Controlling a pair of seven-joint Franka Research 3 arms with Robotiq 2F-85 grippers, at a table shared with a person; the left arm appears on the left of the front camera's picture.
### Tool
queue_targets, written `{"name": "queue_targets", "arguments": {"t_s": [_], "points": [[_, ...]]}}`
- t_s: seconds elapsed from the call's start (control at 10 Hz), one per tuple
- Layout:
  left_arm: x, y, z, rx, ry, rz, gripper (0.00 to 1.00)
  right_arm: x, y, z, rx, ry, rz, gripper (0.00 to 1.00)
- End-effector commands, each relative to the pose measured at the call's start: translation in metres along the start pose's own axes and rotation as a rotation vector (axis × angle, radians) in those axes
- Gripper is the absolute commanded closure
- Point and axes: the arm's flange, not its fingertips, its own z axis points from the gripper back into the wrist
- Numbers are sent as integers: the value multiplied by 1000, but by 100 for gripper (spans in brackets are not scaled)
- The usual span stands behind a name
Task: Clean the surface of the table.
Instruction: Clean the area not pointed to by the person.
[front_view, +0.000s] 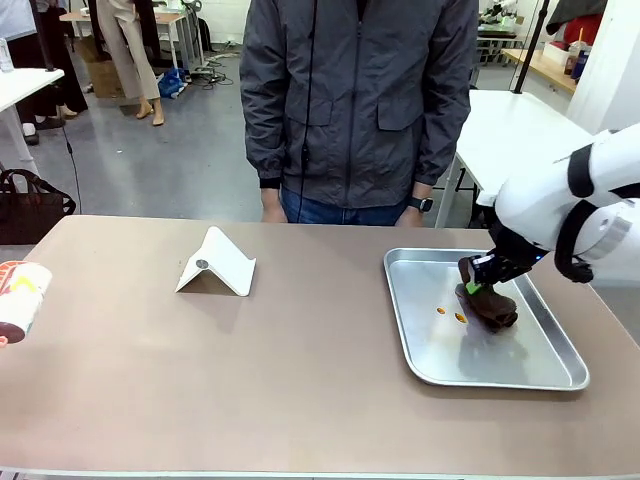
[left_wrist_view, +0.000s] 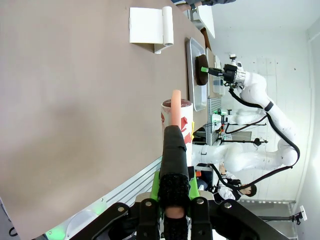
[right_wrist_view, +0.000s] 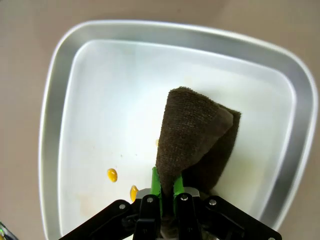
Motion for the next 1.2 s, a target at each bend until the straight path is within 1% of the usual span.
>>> {"name": "queue_targets", "arguments": {"t_s": [0.0, 0.2, 0.6, 0.7, 0.9, 1.1], "points": [[-1, -4, 0, -1, -3, -3, 78, 9, 7, -16, 47, 50, -16, 90], [-1, -4, 0, -1, -3, -3, 78, 9, 15, -35, 113, 90, -17, 90], [-1, -4, 0, -1, -3, -3, 78, 7, 29, -53, 253, 144, -40, 90], [-1, -4, 0, -1, -3, -3, 78, 6, 32, -58, 287, 147, -61, 90], [-1, -4, 0, -1, -3, -3, 78, 6, 46, -64, 438, 150, -112, 90], [-1, -4, 0, -1, -3, -3, 78, 5, 56, -68, 492, 126, -133, 90]]}}
